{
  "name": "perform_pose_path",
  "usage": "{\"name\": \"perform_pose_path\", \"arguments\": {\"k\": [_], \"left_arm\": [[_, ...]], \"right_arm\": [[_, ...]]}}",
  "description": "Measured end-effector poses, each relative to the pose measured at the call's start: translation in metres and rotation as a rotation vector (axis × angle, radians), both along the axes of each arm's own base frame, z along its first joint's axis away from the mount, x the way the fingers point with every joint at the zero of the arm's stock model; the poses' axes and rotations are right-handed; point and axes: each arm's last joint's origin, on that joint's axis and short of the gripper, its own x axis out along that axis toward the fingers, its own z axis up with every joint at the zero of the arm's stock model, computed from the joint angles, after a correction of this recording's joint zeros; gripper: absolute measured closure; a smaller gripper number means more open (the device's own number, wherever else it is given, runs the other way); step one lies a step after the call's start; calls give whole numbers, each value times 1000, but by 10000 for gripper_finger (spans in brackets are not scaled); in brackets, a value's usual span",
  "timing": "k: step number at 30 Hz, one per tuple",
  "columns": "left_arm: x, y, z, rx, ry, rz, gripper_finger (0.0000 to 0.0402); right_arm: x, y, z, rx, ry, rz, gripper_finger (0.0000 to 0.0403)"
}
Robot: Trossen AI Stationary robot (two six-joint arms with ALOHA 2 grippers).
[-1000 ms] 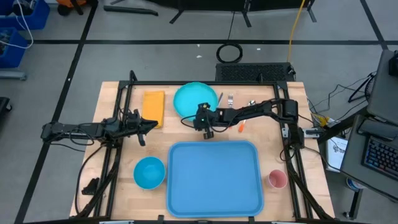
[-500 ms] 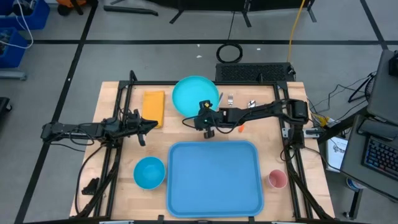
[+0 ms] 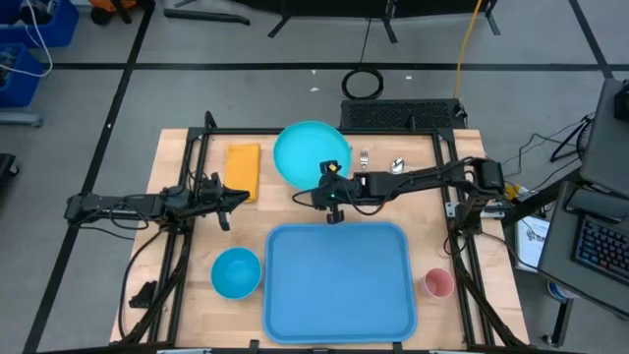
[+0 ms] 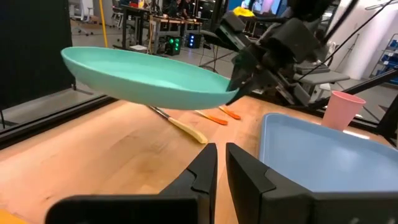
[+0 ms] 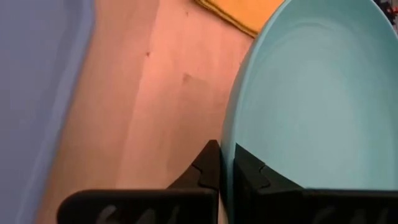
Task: Set up tray
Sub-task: Put the green plate on the blue serving tray
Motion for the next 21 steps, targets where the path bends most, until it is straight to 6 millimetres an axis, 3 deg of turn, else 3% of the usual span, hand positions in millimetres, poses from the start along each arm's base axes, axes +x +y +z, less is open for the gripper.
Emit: {"name": "perform_pose_path", "arguments": {"k": [21], "left_arm": [[0,0,0,5,2,-1,364]], "right_arm": [[-10,57,-6,-18,87,25,403]]}}
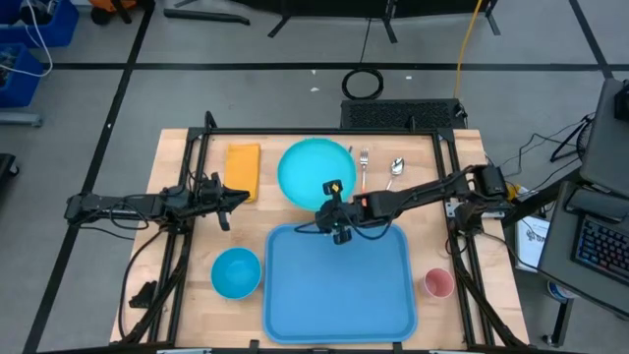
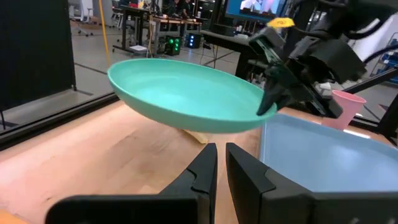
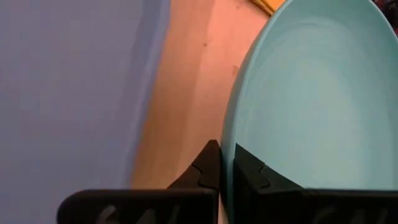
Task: Set up tray
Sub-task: Put the green plate on the blue serving tray
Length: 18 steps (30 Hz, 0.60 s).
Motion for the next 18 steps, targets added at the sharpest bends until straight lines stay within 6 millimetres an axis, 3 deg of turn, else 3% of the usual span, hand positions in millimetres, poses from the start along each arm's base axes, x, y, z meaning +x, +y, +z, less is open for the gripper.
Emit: {"name": "perform_pose_path", "arguments": {"k": [18], "left_arm": [[0,0,0,2,1,-1,364]], "right_arm": [[-14,54,-3,14,14,37,403]]}}
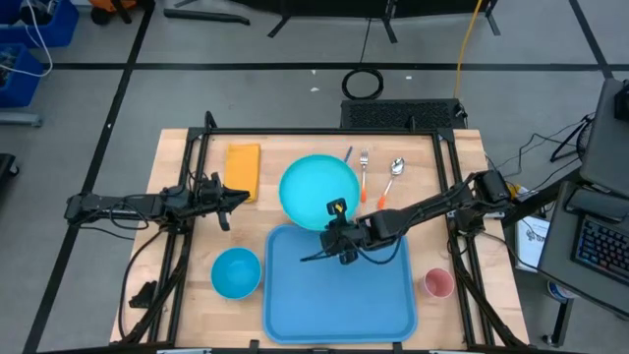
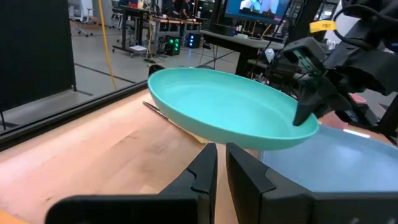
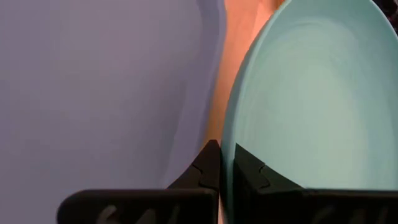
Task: Set up tray
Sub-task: Put the green plate on the blue serving tray
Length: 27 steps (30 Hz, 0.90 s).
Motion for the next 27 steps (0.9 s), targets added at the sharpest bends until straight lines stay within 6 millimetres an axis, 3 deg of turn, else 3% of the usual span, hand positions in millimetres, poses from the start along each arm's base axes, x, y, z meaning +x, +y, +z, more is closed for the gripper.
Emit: {"name": "perform_pose_path", "arguments": {"k": [27], "left_arm": [[0,0,0,-2,0,-1,364]], "right_arm": [[-27,69,-2,112,-15,49,403]]}}
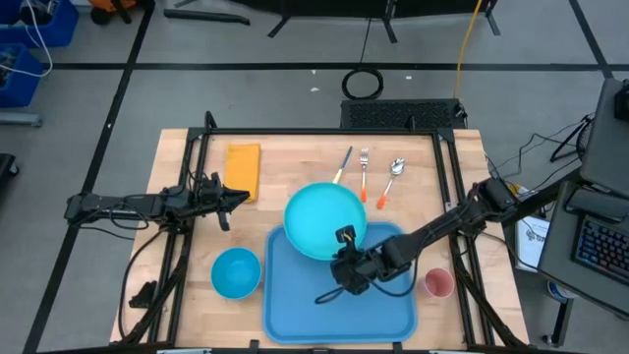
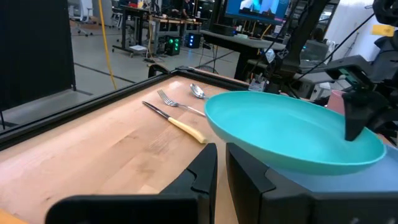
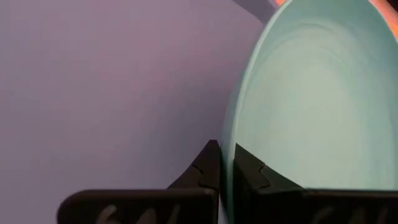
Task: Set up tray
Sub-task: Put the green plate on the blue serving tray
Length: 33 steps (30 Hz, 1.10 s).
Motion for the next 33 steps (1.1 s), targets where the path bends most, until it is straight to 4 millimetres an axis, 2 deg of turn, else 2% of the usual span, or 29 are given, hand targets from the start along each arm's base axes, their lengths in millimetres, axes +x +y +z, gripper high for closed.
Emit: {"name": "perform_pose_path", "arguments": {"k": [13,25,33], "left_arm": [[0,0,0,2,1,0,364],[0,0,0,-5,-1,1,364],[0,0,0,-5,1,1,364]], "right_arm": [[-15,29,-1,45,6,57,403],[-26,48,-3,132,22,61,403],[-27,59,-19,169,67,66,403]]}}
